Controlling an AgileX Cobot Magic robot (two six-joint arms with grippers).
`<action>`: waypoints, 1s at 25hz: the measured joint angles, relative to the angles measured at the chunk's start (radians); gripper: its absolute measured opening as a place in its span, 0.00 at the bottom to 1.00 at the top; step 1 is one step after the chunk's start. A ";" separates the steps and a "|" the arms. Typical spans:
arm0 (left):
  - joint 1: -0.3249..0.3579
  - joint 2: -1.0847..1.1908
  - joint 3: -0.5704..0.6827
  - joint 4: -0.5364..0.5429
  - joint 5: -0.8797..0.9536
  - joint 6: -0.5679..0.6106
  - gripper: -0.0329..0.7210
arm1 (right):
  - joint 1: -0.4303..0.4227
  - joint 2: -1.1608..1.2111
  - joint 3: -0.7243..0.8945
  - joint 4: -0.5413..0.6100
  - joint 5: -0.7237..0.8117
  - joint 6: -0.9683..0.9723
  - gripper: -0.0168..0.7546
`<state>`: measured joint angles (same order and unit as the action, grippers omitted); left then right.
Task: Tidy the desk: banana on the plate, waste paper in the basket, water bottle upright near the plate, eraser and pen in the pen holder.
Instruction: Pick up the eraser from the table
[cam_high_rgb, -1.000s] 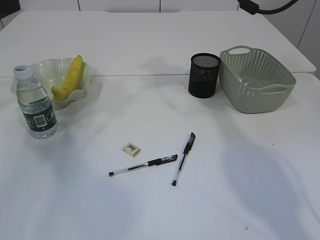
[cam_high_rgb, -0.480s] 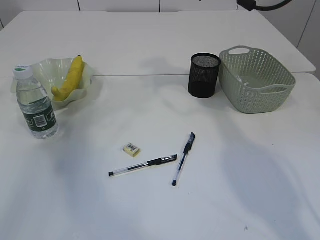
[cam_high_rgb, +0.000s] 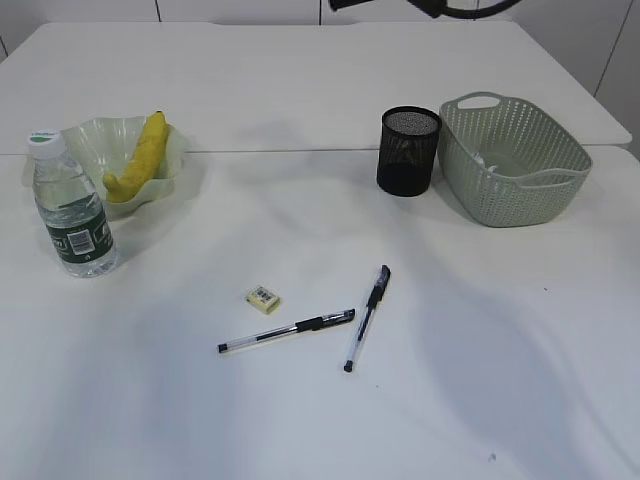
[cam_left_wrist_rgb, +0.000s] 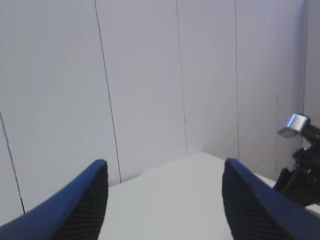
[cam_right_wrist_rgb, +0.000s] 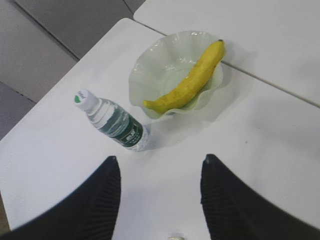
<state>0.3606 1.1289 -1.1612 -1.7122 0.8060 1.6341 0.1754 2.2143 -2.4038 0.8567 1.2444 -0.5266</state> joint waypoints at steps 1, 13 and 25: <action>0.000 -0.021 0.000 0.000 -0.008 -0.022 0.71 | 0.016 0.000 0.000 0.000 0.000 0.007 0.53; 0.000 -0.100 0.000 0.061 -0.014 -0.250 0.70 | 0.064 0.000 0.000 0.039 0.001 0.015 0.53; 0.000 -0.100 0.000 0.255 0.079 -0.472 0.66 | 0.075 0.000 0.002 -0.412 0.003 0.098 0.53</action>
<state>0.3606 1.0289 -1.1612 -1.4572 0.8850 1.1617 0.2502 2.2143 -2.4020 0.4448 1.2474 -0.4290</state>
